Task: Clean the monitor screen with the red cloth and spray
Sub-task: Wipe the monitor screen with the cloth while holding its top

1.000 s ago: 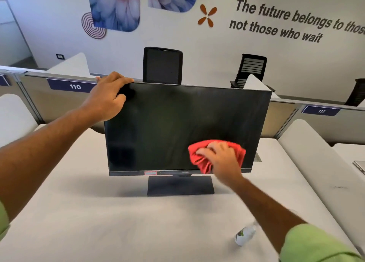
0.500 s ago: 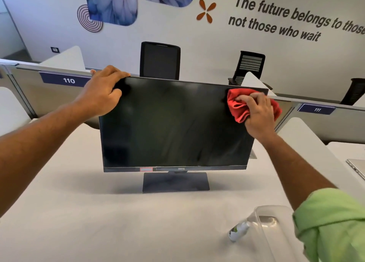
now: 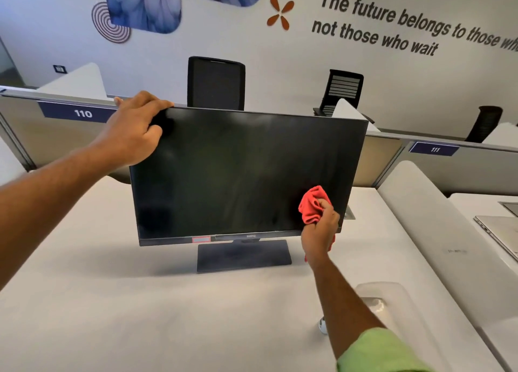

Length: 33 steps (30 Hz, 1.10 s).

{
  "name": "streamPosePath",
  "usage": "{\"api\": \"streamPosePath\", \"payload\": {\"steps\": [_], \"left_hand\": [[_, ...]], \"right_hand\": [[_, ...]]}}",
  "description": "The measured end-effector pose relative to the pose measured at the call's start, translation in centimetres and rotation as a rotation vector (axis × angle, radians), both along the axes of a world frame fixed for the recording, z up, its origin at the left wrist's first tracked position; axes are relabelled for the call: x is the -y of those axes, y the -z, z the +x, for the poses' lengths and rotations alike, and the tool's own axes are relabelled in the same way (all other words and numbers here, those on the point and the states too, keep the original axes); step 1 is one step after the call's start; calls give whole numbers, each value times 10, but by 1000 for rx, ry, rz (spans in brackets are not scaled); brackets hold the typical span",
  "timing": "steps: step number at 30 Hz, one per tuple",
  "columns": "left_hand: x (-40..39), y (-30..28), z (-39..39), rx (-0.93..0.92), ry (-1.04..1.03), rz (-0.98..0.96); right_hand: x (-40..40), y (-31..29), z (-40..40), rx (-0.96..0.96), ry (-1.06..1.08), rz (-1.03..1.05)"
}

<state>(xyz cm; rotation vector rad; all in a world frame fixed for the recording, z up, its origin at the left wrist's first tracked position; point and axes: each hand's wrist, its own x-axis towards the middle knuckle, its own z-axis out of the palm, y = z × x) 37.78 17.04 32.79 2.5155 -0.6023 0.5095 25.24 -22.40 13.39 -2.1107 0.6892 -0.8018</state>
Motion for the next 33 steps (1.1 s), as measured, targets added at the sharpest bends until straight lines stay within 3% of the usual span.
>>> {"api": "streamPosePath", "payload": {"steps": [5, 7, 11, 18, 22, 26, 29, 33], "left_hand": [[-1, 0, 0, 1, 8, 23], [-3, 0, 0, 5, 8, 25], [-1, -2, -2, 0, 6, 30], [0, -3, -6, 1, -4, 37], [1, -4, -7, -4, -17, 46], [1, -7, -9, -21, -15, 79], [0, -10, -10, -27, -19, 152], [15, -1, -27, 26, -83, 214]], "right_hand": [[-61, 15, -3, 100, 67, 245], [-86, 22, -8, 129, 0, 279], [-123, 32, -10, -91, -177, 213], [-199, 33, -14, -1, -249, 172], [-225, 33, -13, -82, -435, 223], [-222, 4, -15, -137, -773, 788], [-188, -22, -19, -188, -833, 1209], [-142, -51, -28, -150, -877, 1329]]}}
